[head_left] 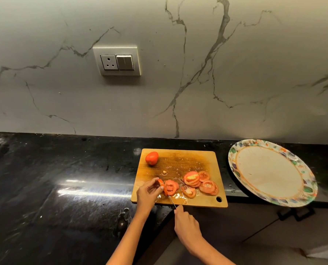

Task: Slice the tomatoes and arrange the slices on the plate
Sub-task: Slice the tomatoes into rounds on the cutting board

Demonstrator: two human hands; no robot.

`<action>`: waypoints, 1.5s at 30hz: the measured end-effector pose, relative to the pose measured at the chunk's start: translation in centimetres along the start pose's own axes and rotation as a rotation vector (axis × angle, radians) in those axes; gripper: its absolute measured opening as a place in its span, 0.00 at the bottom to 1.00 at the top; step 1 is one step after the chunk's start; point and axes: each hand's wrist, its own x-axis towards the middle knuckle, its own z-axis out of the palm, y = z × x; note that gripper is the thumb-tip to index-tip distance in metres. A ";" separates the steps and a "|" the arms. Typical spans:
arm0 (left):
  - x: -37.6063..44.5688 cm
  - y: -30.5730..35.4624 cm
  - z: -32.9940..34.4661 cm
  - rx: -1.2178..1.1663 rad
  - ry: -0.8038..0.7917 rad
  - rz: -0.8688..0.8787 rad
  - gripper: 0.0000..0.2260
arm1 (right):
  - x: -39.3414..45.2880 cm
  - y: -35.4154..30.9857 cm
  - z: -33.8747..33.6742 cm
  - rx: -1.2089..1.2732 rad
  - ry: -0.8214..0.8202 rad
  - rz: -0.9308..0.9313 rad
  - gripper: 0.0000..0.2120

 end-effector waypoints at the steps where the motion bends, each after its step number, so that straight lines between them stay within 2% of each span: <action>1: -0.1 0.0 0.1 0.007 -0.005 0.006 0.19 | -0.1 -0.2 0.0 0.033 -0.036 0.014 0.11; 3: -0.3 -0.2 0.2 0.022 -0.030 0.015 0.23 | -0.1 -0.2 0.2 0.030 -0.094 0.024 0.15; 6: -0.5 -0.2 0.3 0.074 -0.098 0.025 0.30 | -0.1 -0.2 0.2 -0.017 -0.058 0.016 0.15; 13: -0.3 -0.2 0.3 0.190 -0.140 0.056 0.33 | -0.1 -0.4 0.3 -0.012 -0.091 0.031 0.15; 20: -0.2 0.5 0.7 0.230 -0.115 0.097 0.23 | -0.1 -0.3 0.2 0.020 -0.100 0.031 0.15; 29: -0.5 -0.2 1.0 0.275 -0.090 0.073 0.22 | -0.2 -0.4 0.1 0.031 -0.112 0.037 0.14; 37: -0.7 0.1 1.2 0.307 -0.056 0.151 0.17 | -0.1 -0.4 0.1 0.041 -0.114 0.042 0.14; 45: -1.8 0.5 1.3 0.233 0.042 0.228 0.17 | 1.0 -1.0 -0.3 0.105 -0.146 0.072 0.16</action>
